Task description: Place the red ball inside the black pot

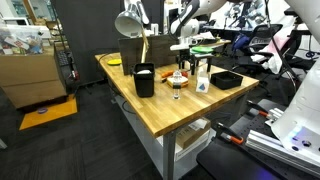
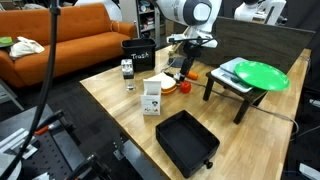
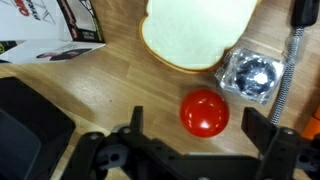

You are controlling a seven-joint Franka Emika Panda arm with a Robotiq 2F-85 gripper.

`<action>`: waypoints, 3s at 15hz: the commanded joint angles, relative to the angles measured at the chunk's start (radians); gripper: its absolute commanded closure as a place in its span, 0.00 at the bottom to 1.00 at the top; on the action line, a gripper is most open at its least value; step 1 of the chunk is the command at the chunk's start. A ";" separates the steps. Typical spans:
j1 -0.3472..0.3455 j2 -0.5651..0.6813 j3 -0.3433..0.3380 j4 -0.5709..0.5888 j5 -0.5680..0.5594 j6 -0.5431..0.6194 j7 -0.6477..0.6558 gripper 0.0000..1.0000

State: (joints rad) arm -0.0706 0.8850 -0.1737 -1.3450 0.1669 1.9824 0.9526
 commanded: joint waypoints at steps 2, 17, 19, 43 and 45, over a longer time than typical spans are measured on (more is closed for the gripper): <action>-0.029 0.074 0.016 0.105 0.034 -0.051 0.048 0.00; -0.060 0.200 0.028 0.249 0.038 -0.100 0.148 0.53; -0.064 0.193 0.025 0.242 0.033 -0.093 0.153 0.66; -0.018 -0.396 -0.092 -0.596 -0.009 0.268 0.307 0.66; -0.017 -0.441 -0.115 -0.675 -0.018 0.300 0.386 0.66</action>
State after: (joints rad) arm -0.1055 0.5267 -0.2585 -1.8941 0.1662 2.2109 1.2436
